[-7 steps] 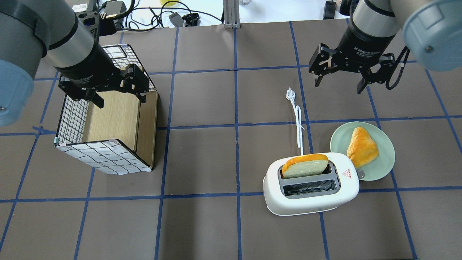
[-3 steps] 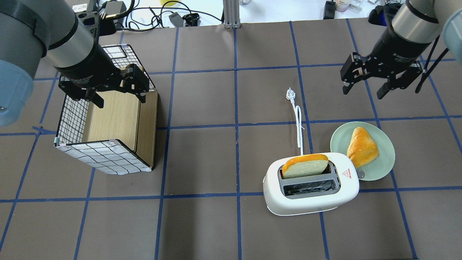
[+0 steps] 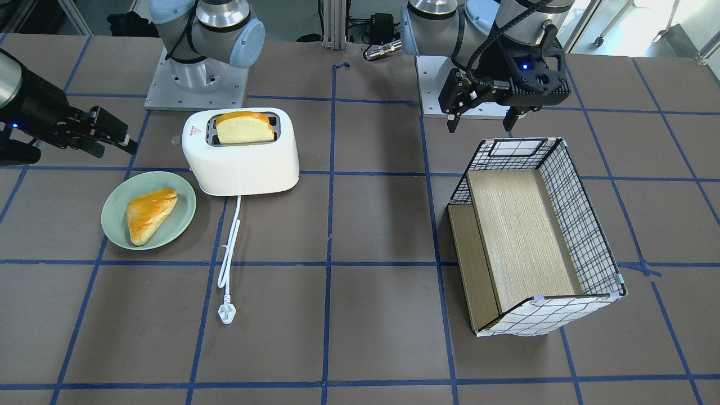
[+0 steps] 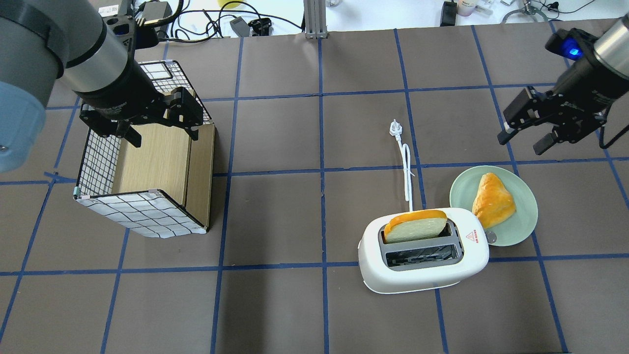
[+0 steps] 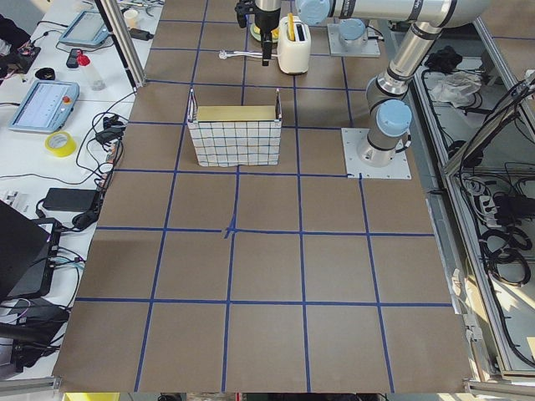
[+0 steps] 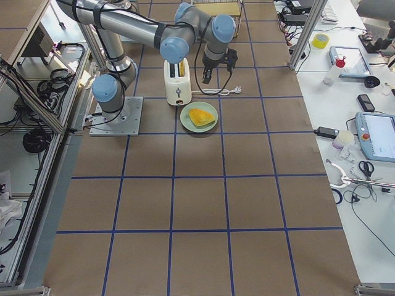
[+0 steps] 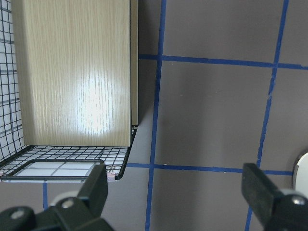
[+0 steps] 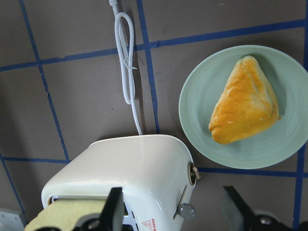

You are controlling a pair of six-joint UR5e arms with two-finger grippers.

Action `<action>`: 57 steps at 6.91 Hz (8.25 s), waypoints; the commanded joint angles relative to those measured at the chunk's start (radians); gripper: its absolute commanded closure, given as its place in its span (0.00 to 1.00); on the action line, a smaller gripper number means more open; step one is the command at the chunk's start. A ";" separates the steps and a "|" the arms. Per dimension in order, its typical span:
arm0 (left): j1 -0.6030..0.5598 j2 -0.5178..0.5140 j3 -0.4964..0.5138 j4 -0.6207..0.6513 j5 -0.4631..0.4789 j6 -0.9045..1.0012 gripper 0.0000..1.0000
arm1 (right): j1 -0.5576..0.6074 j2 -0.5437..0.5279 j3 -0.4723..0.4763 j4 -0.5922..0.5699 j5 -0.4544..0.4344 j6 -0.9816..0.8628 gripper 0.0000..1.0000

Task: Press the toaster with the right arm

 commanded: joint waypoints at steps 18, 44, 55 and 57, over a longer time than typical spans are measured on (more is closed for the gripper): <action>0.000 0.000 0.000 0.000 0.000 0.000 0.00 | -0.200 0.084 0.352 0.094 0.132 -0.420 1.00; 0.000 0.000 0.001 0.000 0.000 0.000 0.00 | -0.015 -0.006 -0.097 0.033 -0.178 0.243 0.00; 0.000 0.000 0.000 0.000 -0.002 0.000 0.00 | 0.427 -0.026 -0.140 -0.178 -0.239 0.523 0.00; 0.000 0.000 0.001 0.000 -0.002 0.000 0.00 | 0.482 -0.029 -0.139 -0.181 -0.265 0.523 0.00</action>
